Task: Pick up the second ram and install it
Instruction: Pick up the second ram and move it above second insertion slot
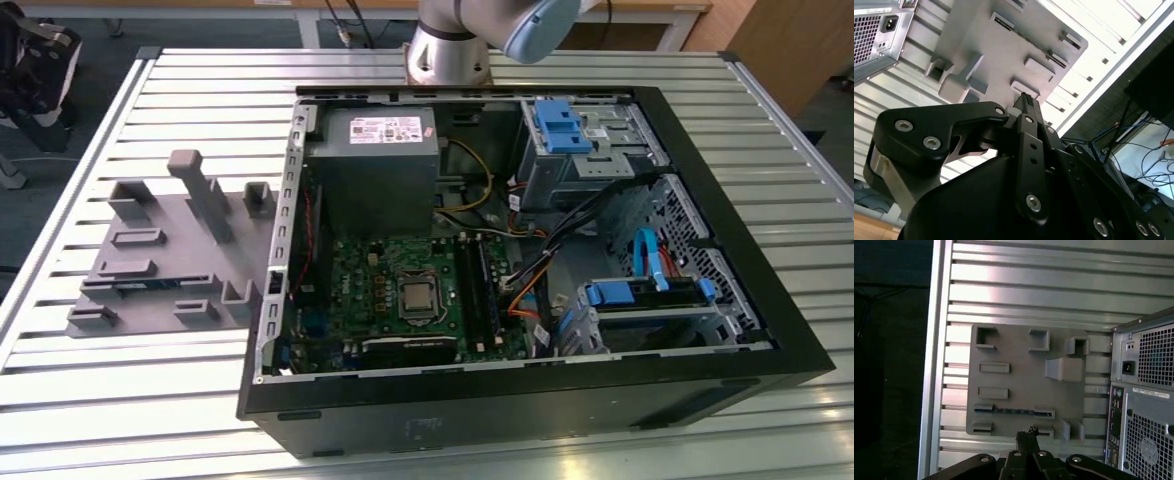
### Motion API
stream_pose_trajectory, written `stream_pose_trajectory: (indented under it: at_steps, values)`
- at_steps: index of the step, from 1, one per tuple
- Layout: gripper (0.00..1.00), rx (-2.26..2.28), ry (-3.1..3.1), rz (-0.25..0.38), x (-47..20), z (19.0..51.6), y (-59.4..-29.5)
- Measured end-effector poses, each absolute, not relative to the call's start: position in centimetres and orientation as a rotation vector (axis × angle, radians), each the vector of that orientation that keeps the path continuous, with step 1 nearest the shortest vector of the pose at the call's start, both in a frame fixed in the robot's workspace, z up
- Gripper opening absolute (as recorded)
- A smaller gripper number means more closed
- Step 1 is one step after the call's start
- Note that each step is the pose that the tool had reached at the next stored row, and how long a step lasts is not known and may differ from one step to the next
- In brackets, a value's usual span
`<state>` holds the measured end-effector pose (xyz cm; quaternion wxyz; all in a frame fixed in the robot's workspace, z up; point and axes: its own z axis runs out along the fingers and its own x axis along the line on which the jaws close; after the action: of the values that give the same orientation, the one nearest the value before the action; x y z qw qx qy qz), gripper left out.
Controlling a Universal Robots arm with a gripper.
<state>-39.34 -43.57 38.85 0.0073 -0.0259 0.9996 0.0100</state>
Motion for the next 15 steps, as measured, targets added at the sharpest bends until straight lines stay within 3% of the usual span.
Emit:
stream_pose_trajectory:
  at_steps: [15]
  values:
    - [0.11,-0.338,3.11,0.033,-39.34,38.66,-43.62]
